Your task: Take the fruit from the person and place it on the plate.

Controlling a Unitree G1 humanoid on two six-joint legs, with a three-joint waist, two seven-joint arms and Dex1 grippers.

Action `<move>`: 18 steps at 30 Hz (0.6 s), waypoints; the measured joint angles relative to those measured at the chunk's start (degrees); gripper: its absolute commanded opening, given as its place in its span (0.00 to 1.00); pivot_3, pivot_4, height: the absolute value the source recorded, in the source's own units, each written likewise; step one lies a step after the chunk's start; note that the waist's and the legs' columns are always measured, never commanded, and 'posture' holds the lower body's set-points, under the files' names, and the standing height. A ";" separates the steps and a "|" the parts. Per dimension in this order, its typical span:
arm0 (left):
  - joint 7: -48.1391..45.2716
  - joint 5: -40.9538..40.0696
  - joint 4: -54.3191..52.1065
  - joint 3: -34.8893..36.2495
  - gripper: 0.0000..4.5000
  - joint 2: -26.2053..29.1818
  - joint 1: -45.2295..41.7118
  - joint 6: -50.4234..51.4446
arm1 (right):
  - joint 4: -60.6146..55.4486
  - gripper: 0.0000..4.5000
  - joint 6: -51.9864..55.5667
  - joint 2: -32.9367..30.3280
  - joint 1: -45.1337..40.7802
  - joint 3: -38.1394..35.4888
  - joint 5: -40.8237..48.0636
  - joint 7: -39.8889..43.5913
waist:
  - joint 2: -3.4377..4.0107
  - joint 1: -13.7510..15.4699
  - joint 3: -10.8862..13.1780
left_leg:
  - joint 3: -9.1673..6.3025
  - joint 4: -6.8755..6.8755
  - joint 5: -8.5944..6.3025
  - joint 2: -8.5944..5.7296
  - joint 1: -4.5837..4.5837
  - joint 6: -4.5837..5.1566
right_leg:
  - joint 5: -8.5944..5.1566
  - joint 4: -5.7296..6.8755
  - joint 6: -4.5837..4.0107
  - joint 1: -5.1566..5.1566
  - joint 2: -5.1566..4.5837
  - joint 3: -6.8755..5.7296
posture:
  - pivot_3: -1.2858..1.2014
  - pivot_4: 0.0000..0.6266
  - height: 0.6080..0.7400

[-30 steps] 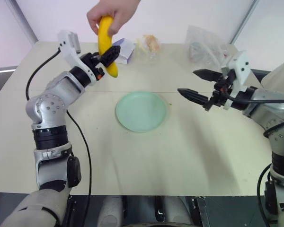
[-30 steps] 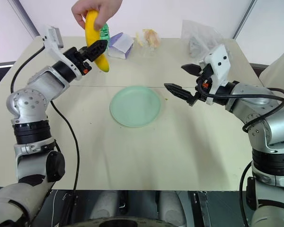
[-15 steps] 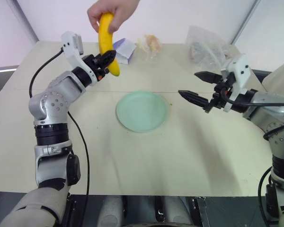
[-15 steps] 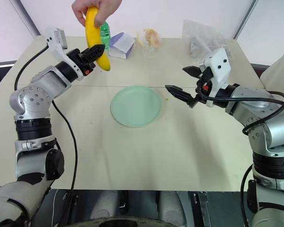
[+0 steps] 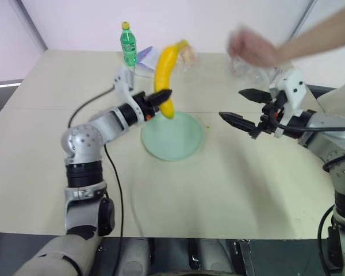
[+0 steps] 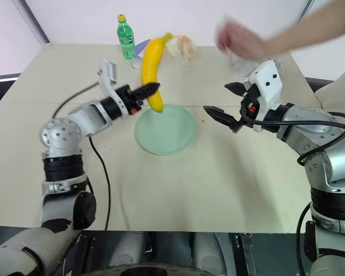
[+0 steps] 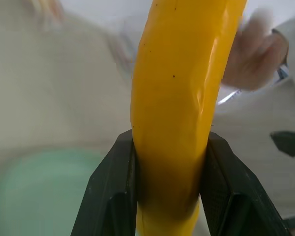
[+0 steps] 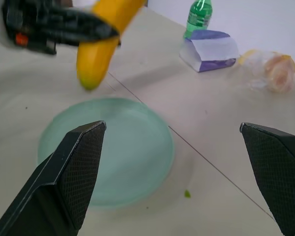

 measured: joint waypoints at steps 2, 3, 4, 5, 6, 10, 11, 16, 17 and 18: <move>2.64 -1.11 -0.18 0.09 0.25 -2.83 0.79 2.34 | -0.63 1.00 0.12 -0.01 0.58 -0.60 0.05 -0.30 | 0.00 -0.02 0.00 | 0.00 0.00 0.00 0.00 0.01 0.00 | 0.00 0.00 0.00 0.00 0.00 0.01 | 0.52 0.24 0.93; 4.31 -1.80 -0.17 0.24 0.25 -4.30 1.31 3.72 | -1.14 1.00 0.22 -0.01 0.72 -0.76 0.16 -0.53 | 0.00 -0.05 0.00 | 0.00 0.00 0.00 0.00 0.00 0.00 | 0.00 -0.01 0.00 0.00 0.00 0.01 | 0.52 0.24 0.93; 6.57 -2.36 -0.13 0.76 0.25 -5.82 1.67 5.14 | -1.67 1.00 0.47 -0.01 0.87 -1.00 0.35 -0.79 | 0.00 -0.04 0.00 | -0.03 0.00 0.00 0.00 0.00 0.00 | 0.00 0.00 0.00 0.00 0.00 0.01 | 0.52 0.24 0.93; 8.66 -2.89 0.02 1.38 0.25 -6.92 1.78 6.30 | -2.30 1.00 0.66 -0.01 1.02 -1.14 0.56 -1.08 | 0.00 -0.03 0.00 | -0.05 0.00 0.00 0.00 0.00 0.00 | 0.00 0.00 0.00 0.00 0.00 0.01 | 0.52 0.24 0.93; 10.84 -3.44 0.14 2.41 0.25 -7.92 1.77 7.38 | -3.02 1.00 0.95 -0.01 1.40 -1.38 0.66 -1.30 | 0.00 -0.01 0.00 | -0.05 0.00 0.00 0.00 0.00 0.00 | 0.00 0.00 0.00 0.00 0.01 0.00 | 0.52 0.24 0.93; 17.75 -5.66 0.14 6.31 0.25 -9.93 2.12 11.16 | -4.76 1.00 2.11 0.00 3.43 -2.04 1.23 -2.35 | 0.00 0.01 0.00 | -0.06 0.00 0.00 -0.01 0.00 0.00 | 0.00 -0.01 0.00 0.00 0.00 0.01 | 0.52 0.24 0.93; 18.99 -6.06 -0.05 7.02 0.25 -10.26 2.37 12.09 | -5.01 1.00 2.26 0.00 3.62 -2.27 1.36 -2.60 | 0.00 0.04 0.00 | -0.06 0.00 0.00 -0.02 0.00 0.00 | 0.00 0.00 0.00 0.00 0.00 0.01 | 0.52 0.24 0.93; 26.57 -9.52 -2.81 10.44 0.25 -12.52 3.17 16.28 | -6.40 1.00 2.58 0.09 4.48 -3.15 1.67 -3.88 | -0.01 0.10 0.00 | -0.08 0.00 0.00 -0.03 0.00 0.00 | 0.00 -0.02 0.00 0.00 -0.01 0.01 | 0.52 0.24 0.93; 28.07 -10.36 -3.63 11.23 0.25 -12.93 3.37 17.20 | -6.43 1.00 2.59 0.11 4.52 -3.20 1.67 -4.12 | -0.01 0.11 0.00 | -0.09 0.00 0.00 -0.03 0.00 0.00 | 0.00 -0.02 0.00 0.00 -0.02 0.01 | 0.52 0.24 0.93; 29.91 -11.71 -4.49 11.93 0.25 -13.43 3.78 18.18 | -6.46 1.00 2.59 0.14 4.54 -3.21 1.68 -4.38 | -0.01 0.11 0.00 | -0.10 0.00 0.00 -0.03 0.00 0.00 | 0.00 -0.02 0.00 0.00 -0.02 0.01 | 0.52 0.24 0.93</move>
